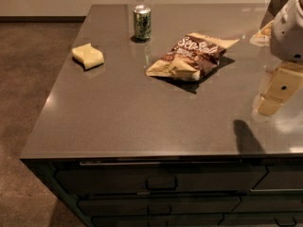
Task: Pick brown chip bag
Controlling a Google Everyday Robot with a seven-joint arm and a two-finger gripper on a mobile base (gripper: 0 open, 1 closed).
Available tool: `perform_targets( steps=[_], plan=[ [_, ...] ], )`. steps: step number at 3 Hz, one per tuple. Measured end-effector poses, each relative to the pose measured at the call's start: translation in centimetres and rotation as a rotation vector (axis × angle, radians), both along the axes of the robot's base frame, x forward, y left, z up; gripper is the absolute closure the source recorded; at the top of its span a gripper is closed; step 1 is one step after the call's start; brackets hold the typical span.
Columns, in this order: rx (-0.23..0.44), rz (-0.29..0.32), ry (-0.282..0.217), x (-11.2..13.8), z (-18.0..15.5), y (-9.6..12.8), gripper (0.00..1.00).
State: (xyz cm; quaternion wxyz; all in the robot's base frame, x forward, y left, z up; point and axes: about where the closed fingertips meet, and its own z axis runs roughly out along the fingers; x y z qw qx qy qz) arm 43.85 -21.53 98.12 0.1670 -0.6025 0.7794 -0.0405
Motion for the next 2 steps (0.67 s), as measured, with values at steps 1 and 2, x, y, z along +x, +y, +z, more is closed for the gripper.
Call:
perform_targets(
  steps=[1,2],
  plan=[
    [0.0,0.0,0.0,0.0,0.01,0.0,0.0],
    [0.042,0.01,0.022,0.68,-0.26,0.71,0.0]
  ],
)
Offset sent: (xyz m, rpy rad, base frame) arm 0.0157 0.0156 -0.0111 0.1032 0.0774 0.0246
